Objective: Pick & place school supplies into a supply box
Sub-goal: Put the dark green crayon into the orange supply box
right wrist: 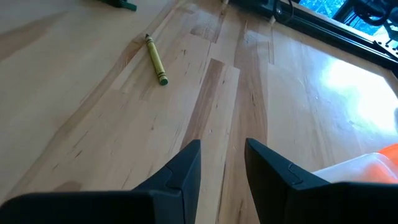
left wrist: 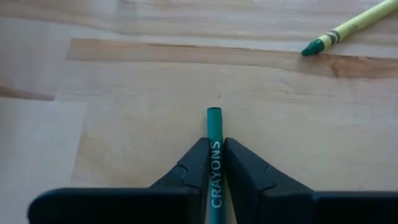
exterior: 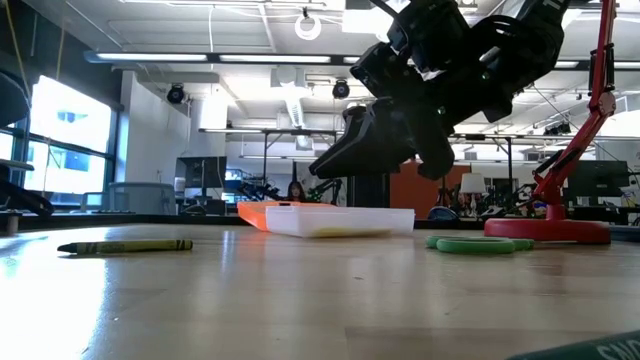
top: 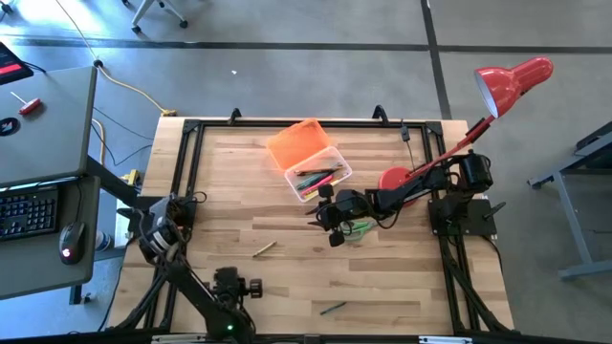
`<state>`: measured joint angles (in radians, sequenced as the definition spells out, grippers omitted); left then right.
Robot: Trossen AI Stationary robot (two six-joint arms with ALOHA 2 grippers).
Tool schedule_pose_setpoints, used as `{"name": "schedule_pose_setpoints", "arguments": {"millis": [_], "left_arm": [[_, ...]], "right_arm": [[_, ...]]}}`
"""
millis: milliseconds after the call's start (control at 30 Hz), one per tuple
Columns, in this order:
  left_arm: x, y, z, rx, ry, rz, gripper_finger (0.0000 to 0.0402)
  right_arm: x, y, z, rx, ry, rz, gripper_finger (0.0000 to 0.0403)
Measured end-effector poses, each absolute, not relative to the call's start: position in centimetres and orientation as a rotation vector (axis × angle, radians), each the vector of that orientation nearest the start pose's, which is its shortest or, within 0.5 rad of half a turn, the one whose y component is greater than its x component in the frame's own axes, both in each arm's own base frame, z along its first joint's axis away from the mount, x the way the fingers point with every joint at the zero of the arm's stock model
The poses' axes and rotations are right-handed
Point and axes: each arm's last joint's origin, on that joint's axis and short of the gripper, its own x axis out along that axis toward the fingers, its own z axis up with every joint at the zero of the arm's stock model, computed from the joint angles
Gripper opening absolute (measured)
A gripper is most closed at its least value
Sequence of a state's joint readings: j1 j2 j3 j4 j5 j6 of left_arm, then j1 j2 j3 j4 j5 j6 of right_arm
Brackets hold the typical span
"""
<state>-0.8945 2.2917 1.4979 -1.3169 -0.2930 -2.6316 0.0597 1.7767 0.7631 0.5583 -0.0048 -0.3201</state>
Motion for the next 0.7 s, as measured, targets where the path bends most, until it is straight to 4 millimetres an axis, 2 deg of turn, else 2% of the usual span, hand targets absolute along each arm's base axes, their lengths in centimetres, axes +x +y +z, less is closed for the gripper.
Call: {"name": "schedule_pose_setpoints", "arguments": {"millis": [267, 700], "left_arm": [[22.8, -27.2, 8.5, -0.702, 0.737, 1.563, 0.0067], [21.4, -24.3, 6.0, -0.425, 0.628, 1.567, 0.0090]], "right_arm": [[34.1, 2.1, 14.3, -0.343, 0.440, 0.139, 0.0103], [34.1, 2.1, 14.3, -0.344, 0.440, 0.141, 0.0103]]}}
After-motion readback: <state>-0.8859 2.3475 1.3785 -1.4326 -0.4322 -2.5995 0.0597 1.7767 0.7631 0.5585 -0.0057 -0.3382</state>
